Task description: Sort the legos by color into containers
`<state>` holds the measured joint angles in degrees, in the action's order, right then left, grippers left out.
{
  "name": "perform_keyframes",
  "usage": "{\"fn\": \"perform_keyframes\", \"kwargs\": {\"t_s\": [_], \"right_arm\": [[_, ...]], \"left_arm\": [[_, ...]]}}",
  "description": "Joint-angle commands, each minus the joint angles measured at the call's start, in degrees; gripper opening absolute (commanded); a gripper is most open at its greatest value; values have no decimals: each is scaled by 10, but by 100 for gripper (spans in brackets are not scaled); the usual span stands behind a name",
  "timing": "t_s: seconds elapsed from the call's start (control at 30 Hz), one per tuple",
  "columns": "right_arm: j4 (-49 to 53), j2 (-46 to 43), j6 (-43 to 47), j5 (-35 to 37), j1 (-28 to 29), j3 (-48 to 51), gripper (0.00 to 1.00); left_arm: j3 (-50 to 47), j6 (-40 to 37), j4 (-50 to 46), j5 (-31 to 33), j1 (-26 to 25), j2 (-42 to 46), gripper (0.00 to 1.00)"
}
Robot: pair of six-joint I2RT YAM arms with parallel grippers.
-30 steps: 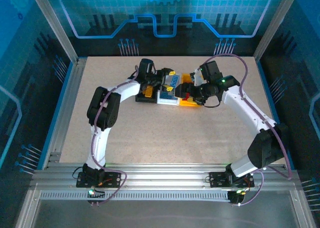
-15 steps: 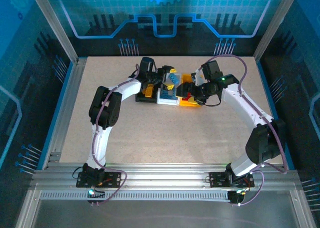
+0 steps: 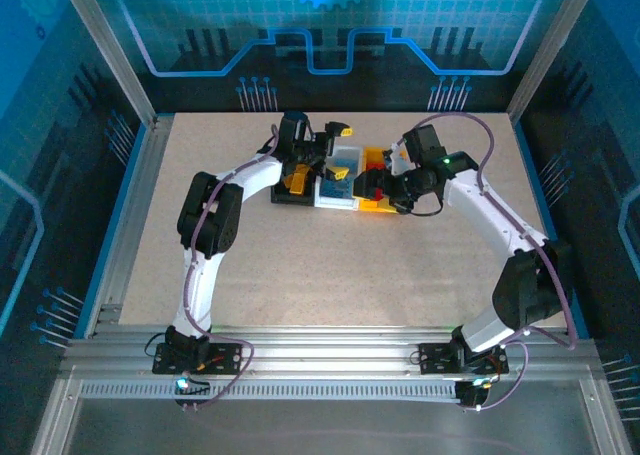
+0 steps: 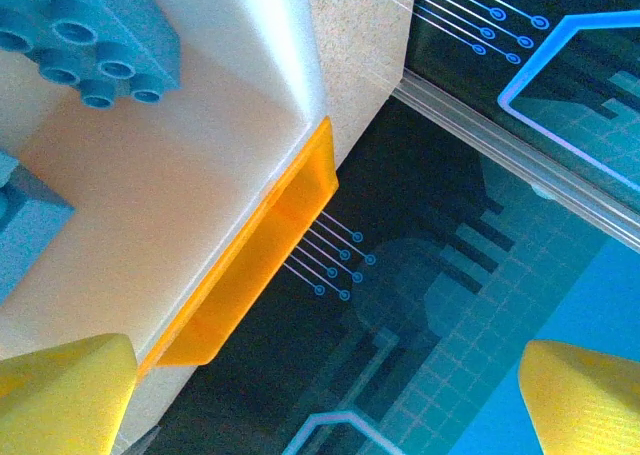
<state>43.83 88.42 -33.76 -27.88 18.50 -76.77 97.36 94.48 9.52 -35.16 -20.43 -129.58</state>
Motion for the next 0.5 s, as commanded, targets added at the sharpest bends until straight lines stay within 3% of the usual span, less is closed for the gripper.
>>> {"fn": "perform_keyframes", "kwargs": {"t_s": [0.0, 0.47], "right_arm": [[11, -27, 5, -5, -7, 6, 88], [11, -87, -13, 12, -5, 31, 88]], "left_arm": [[-16, -10, -42, 16, -3, 25, 99], [-62, -53, -63, 17, -4, 109, 99]]}}
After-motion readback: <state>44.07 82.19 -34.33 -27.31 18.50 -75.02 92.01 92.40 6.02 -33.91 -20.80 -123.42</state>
